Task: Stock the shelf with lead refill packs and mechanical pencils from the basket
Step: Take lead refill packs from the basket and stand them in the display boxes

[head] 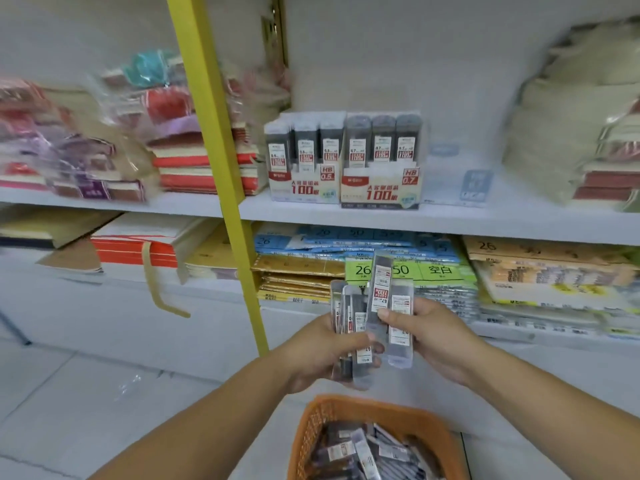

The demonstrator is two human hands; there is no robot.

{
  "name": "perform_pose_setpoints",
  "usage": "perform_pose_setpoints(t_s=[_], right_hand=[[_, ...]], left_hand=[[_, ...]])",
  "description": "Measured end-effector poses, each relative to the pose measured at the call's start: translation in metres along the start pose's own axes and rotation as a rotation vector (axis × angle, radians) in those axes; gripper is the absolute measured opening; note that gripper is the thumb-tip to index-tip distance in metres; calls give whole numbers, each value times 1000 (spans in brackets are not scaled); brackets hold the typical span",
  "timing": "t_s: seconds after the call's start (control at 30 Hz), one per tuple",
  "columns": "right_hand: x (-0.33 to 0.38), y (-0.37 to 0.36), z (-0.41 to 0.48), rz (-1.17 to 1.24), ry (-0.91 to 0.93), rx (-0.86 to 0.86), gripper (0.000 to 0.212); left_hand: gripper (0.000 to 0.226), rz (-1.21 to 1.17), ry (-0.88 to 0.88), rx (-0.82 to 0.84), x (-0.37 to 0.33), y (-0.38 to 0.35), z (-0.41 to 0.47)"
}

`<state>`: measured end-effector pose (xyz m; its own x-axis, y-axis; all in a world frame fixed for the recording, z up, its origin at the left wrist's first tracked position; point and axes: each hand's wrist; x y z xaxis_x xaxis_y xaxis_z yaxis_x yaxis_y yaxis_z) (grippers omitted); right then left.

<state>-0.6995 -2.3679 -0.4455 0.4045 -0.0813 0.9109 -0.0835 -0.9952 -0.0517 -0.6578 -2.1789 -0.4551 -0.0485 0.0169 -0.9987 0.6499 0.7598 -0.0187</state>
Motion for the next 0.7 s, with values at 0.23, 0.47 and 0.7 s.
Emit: perform_pose_setpoints(t_s=[0.23,0.47,0.7], right_hand=[[41,7,-5,-184,128,-29,17],[37,-8,-1,-213,22,137,19],[41,-27,2,-283,116,144,32]], left_hand=[[26,-118,-48,-86,-27,10,8],[41,-194,-172,-191,-36,20,15],[31,-270,-250,-307,-34,20,25]])
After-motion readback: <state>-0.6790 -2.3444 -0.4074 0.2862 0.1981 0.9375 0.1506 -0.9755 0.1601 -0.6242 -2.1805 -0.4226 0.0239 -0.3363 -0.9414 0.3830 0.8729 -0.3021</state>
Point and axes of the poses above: each hand's wrist, its own z-axis towards the middle knuckle, its own y-axis out of the back of the hand, x = y × z, and after that the axes turned 14 degrees about -y, right-handed
